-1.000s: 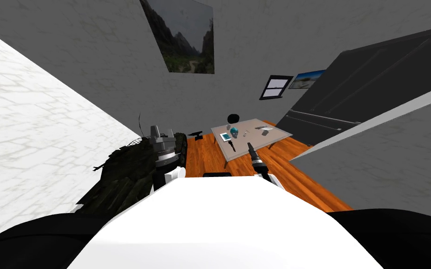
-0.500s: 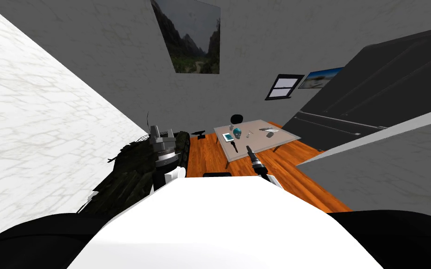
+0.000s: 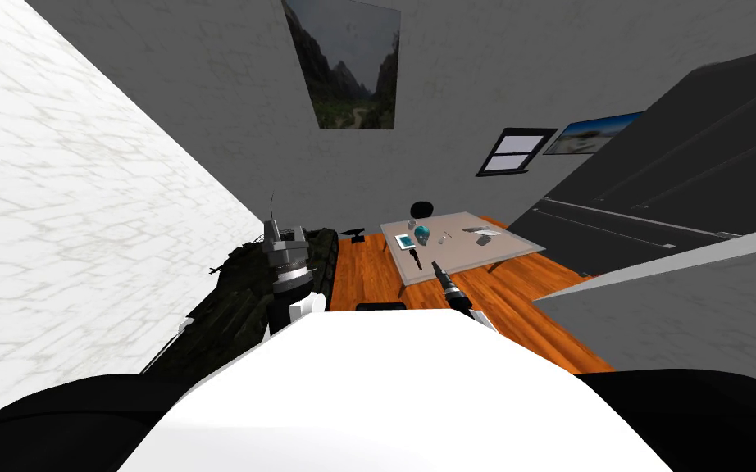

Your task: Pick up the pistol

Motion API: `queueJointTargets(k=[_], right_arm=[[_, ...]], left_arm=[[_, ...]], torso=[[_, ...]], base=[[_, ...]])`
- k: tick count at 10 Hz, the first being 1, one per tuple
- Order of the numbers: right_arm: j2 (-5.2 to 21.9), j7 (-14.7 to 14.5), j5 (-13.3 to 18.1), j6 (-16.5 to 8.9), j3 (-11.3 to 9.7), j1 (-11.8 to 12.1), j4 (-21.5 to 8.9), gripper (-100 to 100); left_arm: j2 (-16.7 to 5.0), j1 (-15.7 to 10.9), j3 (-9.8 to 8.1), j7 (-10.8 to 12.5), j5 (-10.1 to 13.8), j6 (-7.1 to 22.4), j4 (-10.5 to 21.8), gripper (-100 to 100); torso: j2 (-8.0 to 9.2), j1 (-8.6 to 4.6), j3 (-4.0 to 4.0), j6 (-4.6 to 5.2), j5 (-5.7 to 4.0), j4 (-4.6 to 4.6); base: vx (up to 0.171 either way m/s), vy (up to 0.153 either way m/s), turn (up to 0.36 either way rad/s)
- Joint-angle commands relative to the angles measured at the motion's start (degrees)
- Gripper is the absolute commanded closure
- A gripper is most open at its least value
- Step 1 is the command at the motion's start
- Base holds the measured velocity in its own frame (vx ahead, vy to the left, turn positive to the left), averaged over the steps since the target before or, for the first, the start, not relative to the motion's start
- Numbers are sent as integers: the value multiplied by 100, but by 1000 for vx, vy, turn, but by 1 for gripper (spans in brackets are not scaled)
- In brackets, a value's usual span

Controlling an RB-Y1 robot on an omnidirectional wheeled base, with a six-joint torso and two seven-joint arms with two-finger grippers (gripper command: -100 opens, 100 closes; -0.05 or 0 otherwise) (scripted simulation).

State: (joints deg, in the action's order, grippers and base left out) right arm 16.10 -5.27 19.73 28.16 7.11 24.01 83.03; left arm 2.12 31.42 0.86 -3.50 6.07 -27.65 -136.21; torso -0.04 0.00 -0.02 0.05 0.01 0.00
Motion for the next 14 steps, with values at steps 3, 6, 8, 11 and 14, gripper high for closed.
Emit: queueJointTargets(k=[3, 6, 8, 11, 14], right_arm=[[207, -21, 400, -50, 61, -204, -672, -100], [306, -34, 599, -82, 82, -285, -1156, -100], [409, -45, 798, -115, 99, -366, -1505, -100], [621, -64, 1189, -187, 127, -524, -2032, -100], [730, -71, 1382, -225, 137, -601, -2412, -100]], left_arm=[[0, 0, 0, 0, 0, 0, 0, 0], [0, -1, 1, 0, 0, 0, 0, 0], [0, -1, 0, 0, 0, 0, 0, 0], [0, 0, 0, 0, 0, 0, 0, 0], [0, 0, 0, 0, 0, 0, 0, 0]], torso=[[-1, 3, -1, -1, 0, 0], [-3, 7, -1, -4, 1, 0], [-5, 5, -2, -4, 1, 0], [-4, 3, -3, 1, 1, -1], [-2, -1, -1, 3, 0, -1]], base=[[0, 24, 184], [5, 25, 148], [13, 20, 167], [14, 20, 175], [11, 7, 98]])
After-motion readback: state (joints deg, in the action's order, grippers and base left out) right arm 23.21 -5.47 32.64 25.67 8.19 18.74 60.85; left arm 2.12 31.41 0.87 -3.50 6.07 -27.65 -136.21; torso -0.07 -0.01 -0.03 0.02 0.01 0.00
